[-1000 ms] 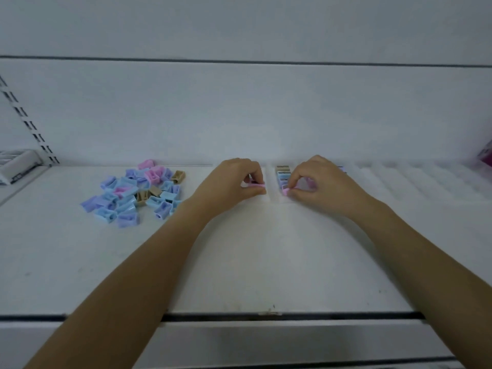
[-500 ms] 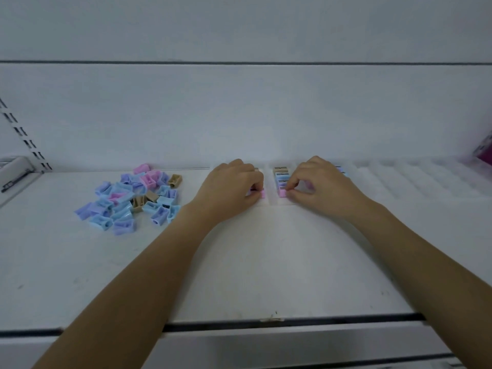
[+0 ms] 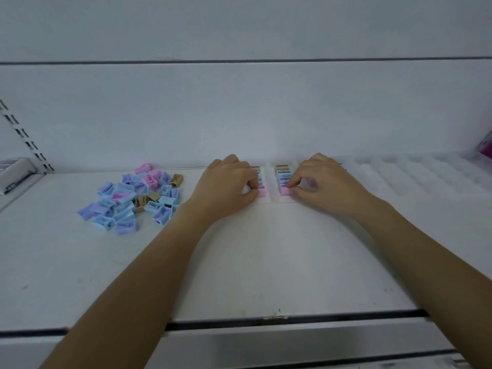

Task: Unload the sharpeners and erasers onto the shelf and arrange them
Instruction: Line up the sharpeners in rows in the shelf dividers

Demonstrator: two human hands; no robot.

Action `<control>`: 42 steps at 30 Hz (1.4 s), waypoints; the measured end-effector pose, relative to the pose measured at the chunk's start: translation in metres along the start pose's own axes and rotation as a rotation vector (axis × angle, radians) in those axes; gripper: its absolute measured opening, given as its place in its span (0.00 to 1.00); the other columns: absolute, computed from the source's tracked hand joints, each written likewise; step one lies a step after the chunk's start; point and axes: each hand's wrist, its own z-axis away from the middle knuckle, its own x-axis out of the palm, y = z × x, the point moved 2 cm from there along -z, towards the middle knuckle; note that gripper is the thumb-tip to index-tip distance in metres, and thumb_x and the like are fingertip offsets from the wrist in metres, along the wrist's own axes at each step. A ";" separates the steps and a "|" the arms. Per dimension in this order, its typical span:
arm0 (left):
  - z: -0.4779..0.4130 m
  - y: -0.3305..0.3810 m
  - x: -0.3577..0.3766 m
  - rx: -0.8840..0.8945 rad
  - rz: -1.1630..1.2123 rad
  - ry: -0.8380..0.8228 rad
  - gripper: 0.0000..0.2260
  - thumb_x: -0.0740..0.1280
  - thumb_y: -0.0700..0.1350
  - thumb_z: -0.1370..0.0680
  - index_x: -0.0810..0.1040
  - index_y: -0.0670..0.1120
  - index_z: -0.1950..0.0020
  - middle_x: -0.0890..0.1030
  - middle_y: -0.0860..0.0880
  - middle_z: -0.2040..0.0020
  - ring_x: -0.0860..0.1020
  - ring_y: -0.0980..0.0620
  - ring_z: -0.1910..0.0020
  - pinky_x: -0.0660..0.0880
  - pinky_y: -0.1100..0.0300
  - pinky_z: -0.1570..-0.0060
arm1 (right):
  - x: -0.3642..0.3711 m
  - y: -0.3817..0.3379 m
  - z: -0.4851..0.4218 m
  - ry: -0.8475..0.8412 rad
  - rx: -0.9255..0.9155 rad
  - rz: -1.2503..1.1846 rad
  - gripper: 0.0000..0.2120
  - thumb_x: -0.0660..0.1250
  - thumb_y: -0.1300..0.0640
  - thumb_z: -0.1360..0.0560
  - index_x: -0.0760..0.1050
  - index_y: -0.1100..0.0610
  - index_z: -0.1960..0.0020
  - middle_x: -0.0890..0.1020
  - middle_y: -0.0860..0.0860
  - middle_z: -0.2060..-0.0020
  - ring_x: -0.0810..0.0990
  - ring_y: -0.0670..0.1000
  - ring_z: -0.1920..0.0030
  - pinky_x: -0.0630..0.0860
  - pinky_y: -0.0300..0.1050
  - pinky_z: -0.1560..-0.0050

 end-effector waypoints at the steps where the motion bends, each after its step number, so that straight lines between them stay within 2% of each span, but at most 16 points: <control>1: 0.000 0.000 0.000 -0.002 -0.001 -0.006 0.08 0.62 0.49 0.23 0.79 0.48 0.51 0.79 0.53 0.51 0.70 0.52 0.48 0.56 0.64 0.56 | 0.000 0.000 0.000 0.002 -0.003 0.001 0.01 0.71 0.59 0.30 0.82 0.55 0.59 0.69 0.32 0.68 0.68 0.46 0.59 0.66 0.42 0.55; 10: 0.001 0.000 0.000 -0.021 -0.007 -0.013 0.09 0.62 0.50 0.23 0.79 0.48 0.51 0.79 0.52 0.51 0.71 0.52 0.48 0.57 0.63 0.55 | 0.001 0.002 0.000 -0.003 0.016 0.005 0.02 0.70 0.59 0.29 0.82 0.55 0.59 0.70 0.34 0.69 0.68 0.46 0.59 0.64 0.41 0.56; 13: 0.002 0.001 -0.002 -0.008 0.022 0.010 0.09 0.61 0.47 0.23 0.79 0.47 0.49 0.79 0.50 0.50 0.72 0.50 0.49 0.58 0.62 0.55 | -0.001 0.007 0.000 0.041 0.040 0.003 0.06 0.65 0.57 0.30 0.81 0.57 0.60 0.80 0.45 0.66 0.73 0.52 0.59 0.70 0.47 0.56; 15: 0.002 0.002 -0.004 0.007 0.045 0.007 0.09 0.61 0.45 0.23 0.79 0.47 0.48 0.79 0.50 0.50 0.72 0.50 0.49 0.57 0.62 0.56 | -0.004 0.010 0.000 0.068 0.081 -0.013 0.11 0.61 0.54 0.32 0.81 0.57 0.60 0.82 0.50 0.64 0.74 0.53 0.59 0.70 0.47 0.56; 23: 0.003 0.002 -0.003 0.002 0.034 -0.062 0.11 0.59 0.45 0.23 0.80 0.48 0.47 0.79 0.52 0.48 0.71 0.51 0.48 0.57 0.63 0.56 | 0.000 0.007 0.000 -0.041 0.076 0.006 0.13 0.59 0.55 0.33 0.82 0.54 0.59 0.82 0.49 0.63 0.71 0.51 0.57 0.72 0.49 0.52; 27: 0.002 0.001 -0.004 -0.031 0.030 -0.016 0.11 0.59 0.44 0.23 0.79 0.47 0.46 0.79 0.51 0.47 0.71 0.51 0.47 0.57 0.63 0.55 | -0.001 0.006 0.001 -0.030 0.063 -0.002 0.14 0.59 0.53 0.32 0.82 0.54 0.58 0.82 0.47 0.63 0.71 0.50 0.58 0.72 0.49 0.53; 30: 0.002 -0.001 -0.003 -0.056 0.023 0.009 0.12 0.58 0.43 0.22 0.79 0.46 0.45 0.79 0.50 0.46 0.71 0.50 0.46 0.60 0.62 0.52 | 0.000 0.005 0.001 -0.020 0.024 -0.023 0.19 0.56 0.47 0.32 0.83 0.53 0.58 0.82 0.46 0.62 0.71 0.48 0.59 0.70 0.45 0.55; 36: 0.002 -0.008 -0.004 -0.124 0.021 0.060 0.12 0.58 0.42 0.21 0.79 0.45 0.44 0.79 0.48 0.45 0.72 0.49 0.46 0.62 0.60 0.51 | -0.001 0.003 0.001 0.007 0.015 -0.021 0.20 0.54 0.46 0.33 0.83 0.54 0.58 0.79 0.42 0.64 0.71 0.48 0.59 0.69 0.44 0.55; 40: 0.003 -0.014 -0.007 -0.171 0.044 0.076 0.12 0.58 0.42 0.21 0.79 0.45 0.43 0.79 0.49 0.44 0.71 0.50 0.45 0.63 0.60 0.49 | -0.001 0.006 -0.001 0.078 0.029 -0.034 0.12 0.60 0.56 0.32 0.82 0.56 0.58 0.82 0.47 0.61 0.72 0.50 0.59 0.71 0.48 0.53; 42: 0.004 -0.017 -0.009 -0.186 0.050 0.088 0.12 0.58 0.42 0.21 0.78 0.45 0.43 0.79 0.48 0.44 0.71 0.50 0.45 0.62 0.61 0.50 | -0.001 0.008 -0.002 0.114 0.054 -0.036 0.13 0.59 0.56 0.32 0.82 0.57 0.57 0.83 0.49 0.61 0.71 0.49 0.58 0.70 0.48 0.53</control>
